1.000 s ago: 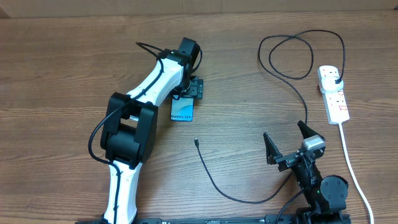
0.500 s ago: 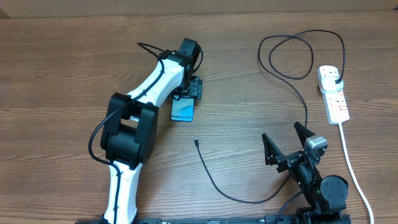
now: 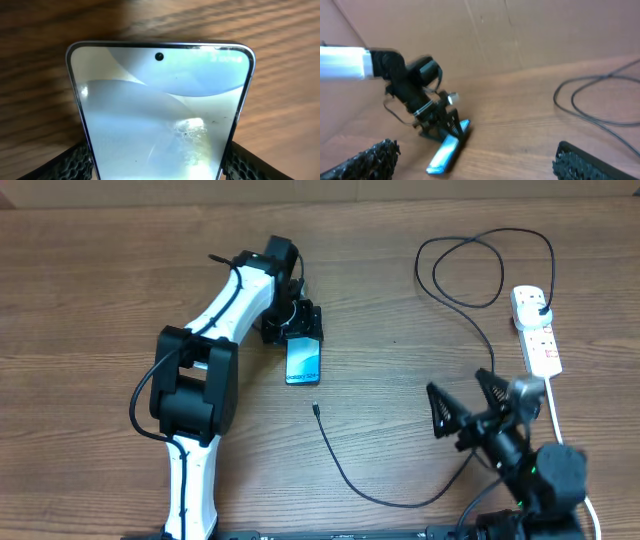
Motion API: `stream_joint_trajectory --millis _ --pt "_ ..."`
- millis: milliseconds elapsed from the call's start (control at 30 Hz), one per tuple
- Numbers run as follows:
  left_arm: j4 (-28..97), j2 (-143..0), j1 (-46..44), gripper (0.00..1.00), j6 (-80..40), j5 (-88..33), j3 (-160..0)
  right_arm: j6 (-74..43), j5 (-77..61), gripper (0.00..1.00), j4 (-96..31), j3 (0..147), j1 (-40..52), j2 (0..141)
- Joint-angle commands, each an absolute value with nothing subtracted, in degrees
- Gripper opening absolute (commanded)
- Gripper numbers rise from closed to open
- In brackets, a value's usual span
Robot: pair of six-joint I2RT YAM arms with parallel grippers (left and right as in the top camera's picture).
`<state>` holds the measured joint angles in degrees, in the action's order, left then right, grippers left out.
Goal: Plug charger to phone and switch on socket
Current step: 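Move the right gripper up toward the held phone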
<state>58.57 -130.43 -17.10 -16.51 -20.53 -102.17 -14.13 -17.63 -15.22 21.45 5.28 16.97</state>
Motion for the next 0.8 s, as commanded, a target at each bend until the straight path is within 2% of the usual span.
stream_joint_trajectory --millis 0,233,333,433,500,567,767 --pt "58.6 -132.0 -16.2 0.76 -15.2 -33.3 -103.0 -14.9 -17.7 1.00 -20.8 33.8 5.2 28.0" --pt "58.7 -132.0 -14.9 0.76 -15.2 -39.5 -103.0 -12.4 -17.8 1.00 -50.4 64.4 5.2 56.6" --pt "58.7 -132.0 -14.9 0.76 -15.2 -40.6 -103.0 -12.4 -20.3 1.00 -57.6 72.4 5.2 65.2" --pt "58.7 -132.0 -14.9 0.76 -15.2 -40.8 -103.0 -12.4 -29.6 0.99 -57.9 74.0 5.2 71.7" --pt "58.7 -132.0 -14.9 0.76 -15.2 -41.0 -103.0 -12.4 -31.0 0.86 -58.3 73.9 5.5 74.8" --pt "58.5 -132.0 -14.9 0.76 -15.2 -43.0 -103.0 -12.4 -30.7 0.83 -58.7 73.8 6.7 77.9" --pt "58.2 -132.0 -14.9 0.74 -14.2 -42.5 -103.0 -12.0 -28.6 0.84 -58.3 73.5 10.4 84.7"
